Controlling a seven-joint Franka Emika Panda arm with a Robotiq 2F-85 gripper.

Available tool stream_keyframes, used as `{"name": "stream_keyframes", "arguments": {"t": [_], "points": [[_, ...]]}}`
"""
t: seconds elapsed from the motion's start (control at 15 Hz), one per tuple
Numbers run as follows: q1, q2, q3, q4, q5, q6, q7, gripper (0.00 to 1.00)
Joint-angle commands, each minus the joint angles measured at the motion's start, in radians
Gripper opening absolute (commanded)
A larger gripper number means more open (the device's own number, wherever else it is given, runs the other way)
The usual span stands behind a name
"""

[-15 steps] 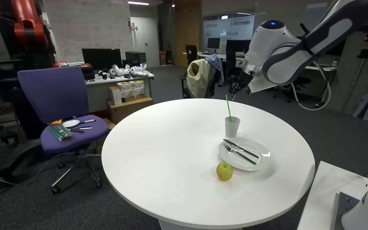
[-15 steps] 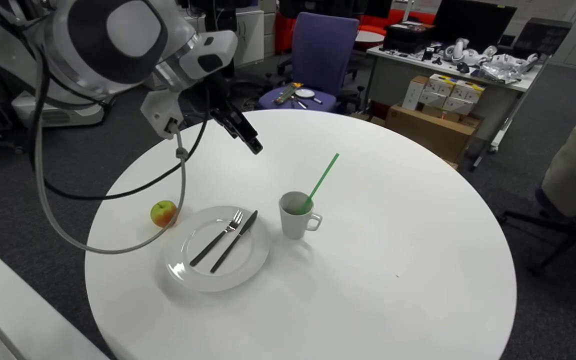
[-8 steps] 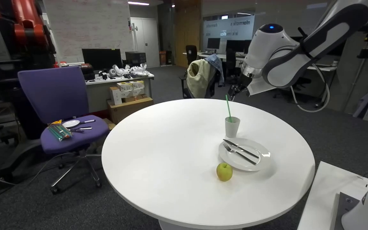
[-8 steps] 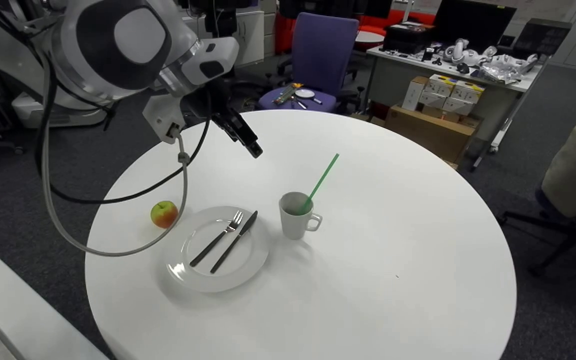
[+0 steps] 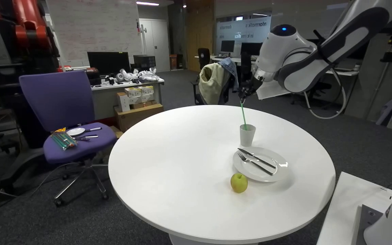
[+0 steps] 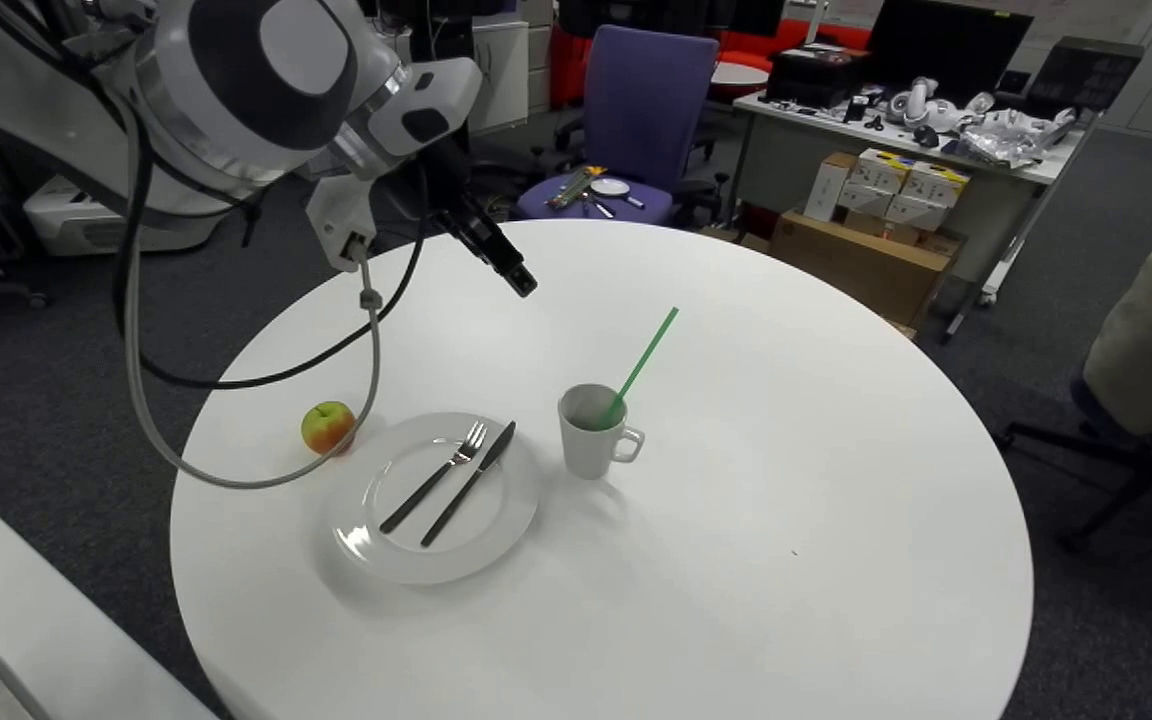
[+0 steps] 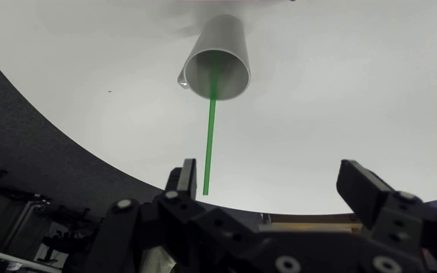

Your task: Remove the green straw from the white mug and put it on the table

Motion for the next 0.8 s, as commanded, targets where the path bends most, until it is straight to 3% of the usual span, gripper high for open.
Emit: {"name": "stream_keyframes", "arguments": {"t": [0.0,0.4,0.73], "points": [[-0.024,0.119,0.007,0.148,-0.090,-0.002,0.169,1.00],[-0.005,0.353,-0.053,0.406,-0.250,-0.058,0.405,1.00],[0.002,0.497,-0.085,0.537,-0.263,-0.093,0.401,1.00]]}}
